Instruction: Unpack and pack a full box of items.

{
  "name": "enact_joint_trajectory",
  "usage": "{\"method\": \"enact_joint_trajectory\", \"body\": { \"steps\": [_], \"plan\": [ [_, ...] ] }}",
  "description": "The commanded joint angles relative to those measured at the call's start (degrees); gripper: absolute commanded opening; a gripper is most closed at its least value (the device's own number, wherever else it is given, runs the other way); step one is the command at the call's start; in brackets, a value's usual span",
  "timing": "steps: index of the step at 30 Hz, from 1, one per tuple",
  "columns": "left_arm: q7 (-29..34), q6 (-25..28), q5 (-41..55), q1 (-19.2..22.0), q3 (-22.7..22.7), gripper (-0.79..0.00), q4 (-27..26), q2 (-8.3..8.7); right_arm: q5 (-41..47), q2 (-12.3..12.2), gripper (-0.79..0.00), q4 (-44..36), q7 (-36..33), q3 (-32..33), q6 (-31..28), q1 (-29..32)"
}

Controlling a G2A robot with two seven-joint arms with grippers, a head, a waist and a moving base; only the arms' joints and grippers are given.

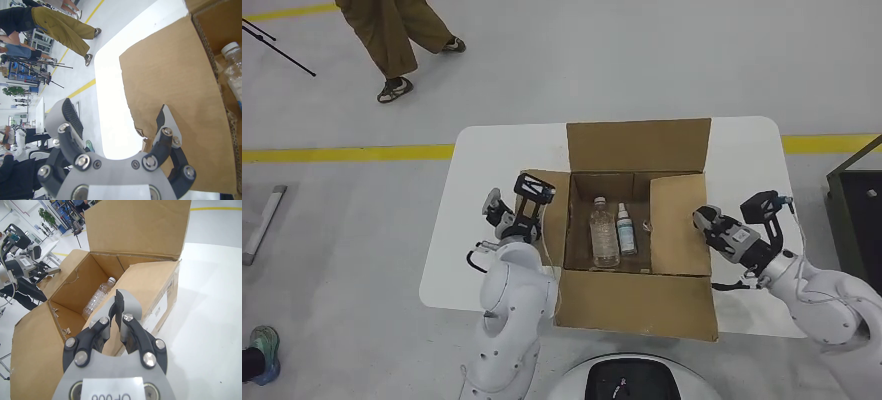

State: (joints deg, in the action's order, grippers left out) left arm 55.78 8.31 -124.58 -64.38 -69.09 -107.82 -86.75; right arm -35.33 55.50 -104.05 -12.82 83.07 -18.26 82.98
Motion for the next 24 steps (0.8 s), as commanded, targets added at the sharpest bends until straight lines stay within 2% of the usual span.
{"method": "enact_joint_trajectory", "body": {
  "steps": [1,6,10,13,15,18,22,24],
  "plan": [
    [-0.3,0.4,0.4,0.3,0.3,0.0,-1.9,-0.1,0.3,0.1,-0.785,-0.5,1.2,1.0,0.4,0.3],
    [-1.1,1.6,0.8,1.1,1.9,0.0,-6.6,-0.41,0.1,0.1,-0.785,-1.3,3.3,3.7,1.3,1.5],
    [-1.8,3.9,-0.5,1.9,4.2,0.0,-8.1,-0.6,0.5,0.2,-0.785,-0.8,4.4,5.8,2.1,2.5],
    [-3.7,4.0,2.8,2.3,6.2,0.0,-8.5,-1.01,0.4,0.2,-0.785,-0.4,4.7,7.2,2.7,3.5],
    [-4.9,4.1,4.3,2.8,7.4,0.0,-8.3,-1.26,-0.6,0.2,-0.785,-0.2,5.0,8.0,3.0,4.0],
    [-7.9,3.9,11.8,3.0,9.2,0.0,-7.5,-1.85,-1.0,0.3,-0.785,0.3,5.7,8.9,3.4,4.9],
    [-7.9,5.0,19.0,3.8,11.4,0.0,-3.9,-2.53,-2.1,0.4,-0.785,0.8,6.0,9.7,3.7,5.9],
    [-9.0,4.8,25.7,4.1,12.4,0.0,-1.8,-3.05,-2.1,0.5,-0.785,0.8,6.2,10.0,3.7,6.3]
  ]
}}
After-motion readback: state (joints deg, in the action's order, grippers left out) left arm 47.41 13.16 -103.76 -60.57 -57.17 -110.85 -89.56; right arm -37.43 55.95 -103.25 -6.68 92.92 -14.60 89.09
